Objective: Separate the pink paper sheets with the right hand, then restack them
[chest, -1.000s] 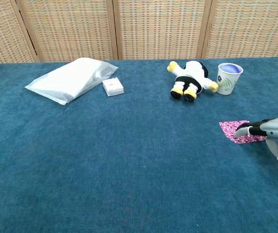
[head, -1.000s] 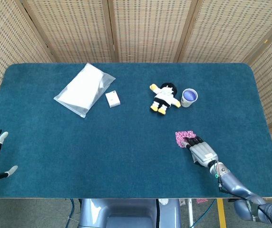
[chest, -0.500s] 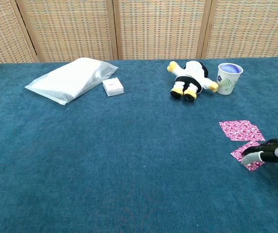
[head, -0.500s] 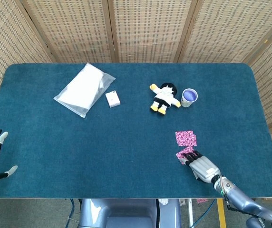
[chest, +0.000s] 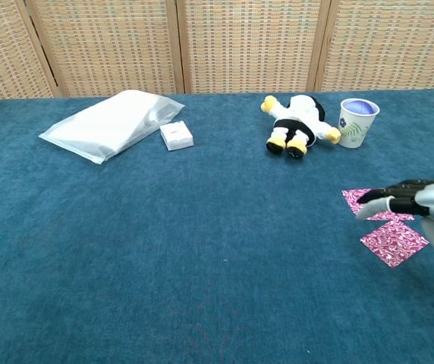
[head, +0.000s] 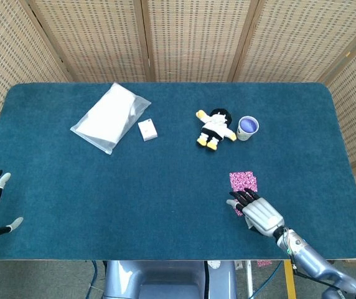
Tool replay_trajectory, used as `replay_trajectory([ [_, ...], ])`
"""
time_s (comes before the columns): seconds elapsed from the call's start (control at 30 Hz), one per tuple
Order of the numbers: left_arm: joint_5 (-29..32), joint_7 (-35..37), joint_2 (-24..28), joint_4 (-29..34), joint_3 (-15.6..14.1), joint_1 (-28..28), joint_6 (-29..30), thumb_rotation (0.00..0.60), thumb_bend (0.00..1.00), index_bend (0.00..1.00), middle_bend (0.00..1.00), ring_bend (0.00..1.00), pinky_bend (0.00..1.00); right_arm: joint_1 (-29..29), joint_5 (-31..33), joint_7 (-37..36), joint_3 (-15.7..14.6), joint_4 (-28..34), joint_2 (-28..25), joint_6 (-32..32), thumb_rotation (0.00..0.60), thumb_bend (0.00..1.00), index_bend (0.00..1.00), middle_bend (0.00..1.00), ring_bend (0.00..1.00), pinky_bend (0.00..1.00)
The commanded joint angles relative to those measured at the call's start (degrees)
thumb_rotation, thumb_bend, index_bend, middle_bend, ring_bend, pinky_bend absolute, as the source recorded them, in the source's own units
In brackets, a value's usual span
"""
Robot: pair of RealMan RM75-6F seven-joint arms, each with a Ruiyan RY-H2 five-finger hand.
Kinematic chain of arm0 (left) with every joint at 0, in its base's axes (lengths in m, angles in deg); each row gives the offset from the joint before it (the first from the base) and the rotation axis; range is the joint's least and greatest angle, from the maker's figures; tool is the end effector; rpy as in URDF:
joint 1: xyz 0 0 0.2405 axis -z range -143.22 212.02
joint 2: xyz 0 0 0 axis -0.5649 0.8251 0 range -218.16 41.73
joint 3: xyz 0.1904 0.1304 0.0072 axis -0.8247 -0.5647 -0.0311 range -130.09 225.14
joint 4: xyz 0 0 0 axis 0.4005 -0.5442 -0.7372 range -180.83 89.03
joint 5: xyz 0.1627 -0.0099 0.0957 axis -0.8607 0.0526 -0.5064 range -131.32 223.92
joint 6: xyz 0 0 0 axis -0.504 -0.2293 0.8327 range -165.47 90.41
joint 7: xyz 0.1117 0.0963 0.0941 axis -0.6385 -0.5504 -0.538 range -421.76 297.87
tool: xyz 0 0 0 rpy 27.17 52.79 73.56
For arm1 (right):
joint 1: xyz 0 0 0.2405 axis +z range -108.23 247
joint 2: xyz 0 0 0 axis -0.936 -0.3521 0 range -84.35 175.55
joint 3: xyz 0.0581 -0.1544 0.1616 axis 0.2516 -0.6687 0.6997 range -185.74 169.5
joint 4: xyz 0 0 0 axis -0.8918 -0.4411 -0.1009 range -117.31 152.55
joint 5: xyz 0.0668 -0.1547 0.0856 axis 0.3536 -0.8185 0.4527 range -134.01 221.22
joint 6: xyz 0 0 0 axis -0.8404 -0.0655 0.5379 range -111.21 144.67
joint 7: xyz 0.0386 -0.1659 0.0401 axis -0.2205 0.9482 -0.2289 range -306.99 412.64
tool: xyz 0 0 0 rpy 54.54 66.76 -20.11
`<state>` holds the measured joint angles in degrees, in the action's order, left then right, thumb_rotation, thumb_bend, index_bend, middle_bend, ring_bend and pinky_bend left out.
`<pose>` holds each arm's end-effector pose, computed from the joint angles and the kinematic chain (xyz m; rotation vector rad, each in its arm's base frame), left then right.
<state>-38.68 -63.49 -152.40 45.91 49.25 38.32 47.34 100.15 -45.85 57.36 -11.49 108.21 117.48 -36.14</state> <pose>-0.2898 0.2000 0.1651 -1.3838 -0.9103 -0.8453 -0.2056 -0.2643 0.0244 2.1467 -0.9364 0.7230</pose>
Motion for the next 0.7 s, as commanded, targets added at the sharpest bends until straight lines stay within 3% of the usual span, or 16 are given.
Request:
replay_trajectory([
  [0.03, 0.04, 0.03, 0.01, 0.0, 0.0, 0.0, -0.03, 0.6, 0.0, 0.0, 0.0, 0.0, 0.0, 1.33, 3.36, 0.69, 2.55, -4.05, 3.4, 1.85, 0.6, 1.0, 0.12, 0.06, 0.0, 0.0],
  [0.3, 0.07, 0.18, 0.1, 0.03, 0.01, 0.07, -0.21, 0.6, 0.0, 0.0, 0.0, 0.0, 0.0, 3.1, 11.32, 4.35, 4.96, -8.8, 7.79, 6.81, 0.6, 1.0, 0.12, 0.06, 0.0, 0.0],
  [0.7, 0.02, 0.37, 0.12, -0.05, -0.02, 0.06, -0.21, 0.6, 0.0, 0.0, 0.0, 0.0, 0.0, 3.92, 18.36, 9.17, 4.64, -11.4, 8.37, 10.77, 0.6, 1.0, 0.12, 0.09, 0.0, 0.0],
])
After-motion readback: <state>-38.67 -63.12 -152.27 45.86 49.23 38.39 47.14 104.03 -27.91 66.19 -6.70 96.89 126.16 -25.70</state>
